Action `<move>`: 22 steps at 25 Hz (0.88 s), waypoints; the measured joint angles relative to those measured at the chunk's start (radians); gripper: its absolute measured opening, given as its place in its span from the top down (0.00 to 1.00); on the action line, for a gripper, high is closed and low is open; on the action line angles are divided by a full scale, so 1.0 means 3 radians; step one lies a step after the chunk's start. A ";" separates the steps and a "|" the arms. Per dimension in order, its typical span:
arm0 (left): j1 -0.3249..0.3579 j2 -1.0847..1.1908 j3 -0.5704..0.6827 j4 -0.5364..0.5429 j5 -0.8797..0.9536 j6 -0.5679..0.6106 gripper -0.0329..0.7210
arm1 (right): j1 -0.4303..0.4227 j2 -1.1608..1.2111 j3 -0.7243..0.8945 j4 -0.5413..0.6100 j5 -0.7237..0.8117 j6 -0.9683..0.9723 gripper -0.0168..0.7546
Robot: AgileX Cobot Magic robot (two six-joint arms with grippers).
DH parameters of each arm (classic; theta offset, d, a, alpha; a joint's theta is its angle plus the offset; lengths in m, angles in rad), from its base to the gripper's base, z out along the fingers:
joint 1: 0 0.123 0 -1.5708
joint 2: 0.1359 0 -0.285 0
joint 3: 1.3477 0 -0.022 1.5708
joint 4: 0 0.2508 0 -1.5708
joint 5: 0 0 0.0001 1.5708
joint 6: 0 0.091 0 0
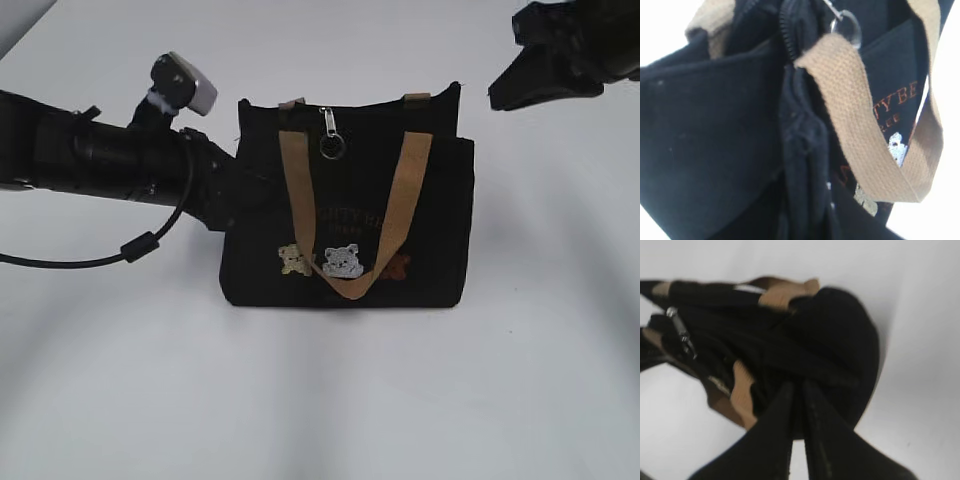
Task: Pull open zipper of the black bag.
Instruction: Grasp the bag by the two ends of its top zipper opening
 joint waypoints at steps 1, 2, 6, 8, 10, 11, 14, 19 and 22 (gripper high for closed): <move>0.0000 0.0000 0.0000 0.0003 0.0000 -0.0089 0.82 | 0.0000 -0.0004 0.0000 -0.0007 0.0163 0.0000 0.87; 0.0000 0.0000 0.0000 0.0031 -0.0007 -0.0191 0.76 | 0.0000 -0.0007 0.0000 -0.0010 0.0308 0.0000 0.79; 0.0000 -0.0018 0.0000 0.0271 -0.0009 -0.0387 0.52 | 0.0086 -0.0081 0.0000 0.0088 0.0562 0.0000 0.45; 0.0000 -0.0051 0.0000 0.0308 -0.0009 -0.0411 0.56 | 0.0267 -0.0089 0.0000 0.0247 0.0539 -0.0003 0.38; -0.0008 -0.0061 0.0000 0.0311 -0.0009 -0.0418 0.75 | 0.0482 -0.0066 0.0000 0.0352 0.0422 -0.0003 0.35; -0.0011 -0.0061 0.0000 0.0314 -0.0023 -0.0418 0.85 | 0.0594 -0.0038 0.0000 0.0380 0.0324 0.0007 0.34; -0.0021 -0.0061 0.0000 0.0340 -0.0028 -0.0420 0.87 | 0.0855 0.0140 0.0000 0.0421 -0.0020 0.0032 0.34; -0.0021 -0.0061 -0.0001 0.0377 -0.0028 -0.0420 0.87 | 0.1027 0.0523 0.0000 0.0431 -0.0544 -0.0022 0.33; -0.0021 -0.0061 -0.0005 0.0387 -0.0025 -0.0420 0.87 | 0.1060 0.0657 0.0003 0.0431 -0.0762 -0.0046 0.33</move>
